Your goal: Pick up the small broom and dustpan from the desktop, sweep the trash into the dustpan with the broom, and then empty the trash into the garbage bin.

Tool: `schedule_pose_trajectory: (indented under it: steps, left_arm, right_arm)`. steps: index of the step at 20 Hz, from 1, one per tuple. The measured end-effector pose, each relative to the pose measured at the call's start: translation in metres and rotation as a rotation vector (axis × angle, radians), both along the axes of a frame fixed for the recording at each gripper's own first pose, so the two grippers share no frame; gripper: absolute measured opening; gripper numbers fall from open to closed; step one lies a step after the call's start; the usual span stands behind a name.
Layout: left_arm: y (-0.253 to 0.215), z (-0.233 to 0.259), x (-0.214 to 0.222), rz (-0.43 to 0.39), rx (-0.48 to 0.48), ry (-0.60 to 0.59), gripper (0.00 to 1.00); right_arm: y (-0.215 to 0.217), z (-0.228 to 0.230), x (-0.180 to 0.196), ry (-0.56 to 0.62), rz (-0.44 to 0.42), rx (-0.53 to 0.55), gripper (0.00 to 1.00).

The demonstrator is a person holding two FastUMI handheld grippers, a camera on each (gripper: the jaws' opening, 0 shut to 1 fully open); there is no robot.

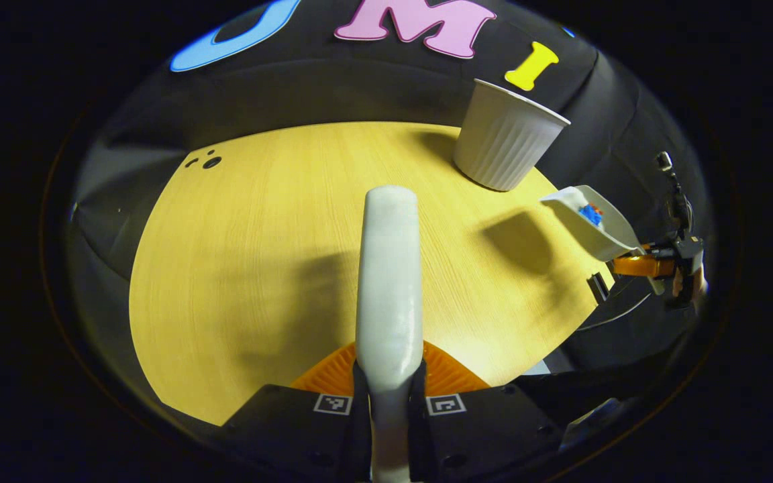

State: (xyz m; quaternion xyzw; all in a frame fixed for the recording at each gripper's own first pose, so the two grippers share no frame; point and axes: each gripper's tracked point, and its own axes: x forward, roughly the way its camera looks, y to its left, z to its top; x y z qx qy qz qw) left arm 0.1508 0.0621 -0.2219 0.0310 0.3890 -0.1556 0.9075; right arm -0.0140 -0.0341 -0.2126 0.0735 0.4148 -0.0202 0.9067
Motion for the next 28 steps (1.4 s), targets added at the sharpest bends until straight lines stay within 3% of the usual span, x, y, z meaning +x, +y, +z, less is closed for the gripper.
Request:
schedule_pose_trajectory:
  steps: [7,12,13,15,22,23,25,26,28]
  left_arm:
    - [0.020,0.006,-0.017,0.019,-0.004,-0.014,0.26]
    - [0.026,0.008,-0.010,0.071,-0.068,-0.005,0.23]
    - [0.026,0.007,-0.008,0.080,-0.071,-0.003,0.26]
    - [0.028,0.008,-0.004,0.093,-0.072,-0.004,0.26]
    - [0.035,0.024,0.011,0.131,-0.022,-0.033,0.25]
    - [0.036,0.028,0.012,0.134,-0.013,-0.043,0.26]
    - [0.034,0.033,0.015,0.145,-0.023,-0.055,0.27]
    - [0.034,0.034,0.018,0.164,-0.033,-0.055,0.27]
    - [0.032,0.032,0.020,0.213,-0.072,-0.052,0.27]
  right_arm:
    - [-0.009,0.049,0.005,-0.096,-0.078,0.000,0.36]
    - [-0.034,0.078,0.041,-0.156,-0.102,-0.008,0.35]
    - [-0.036,0.082,0.049,-0.168,-0.109,0.007,0.39]
    - [-0.041,0.091,0.067,-0.189,-0.124,0.009,0.35]
    - [-0.076,0.103,0.131,-0.209,-0.083,-0.106,0.36]
    - [-0.083,0.099,0.139,-0.194,-0.073,-0.136,0.31]
    - [-0.092,0.094,0.159,-0.169,-0.054,-0.202,0.31]
    - [-0.092,0.091,0.170,-0.169,-0.044,-0.219,0.40]
    - [-0.095,0.088,0.188,-0.175,-0.043,-0.248,0.36]
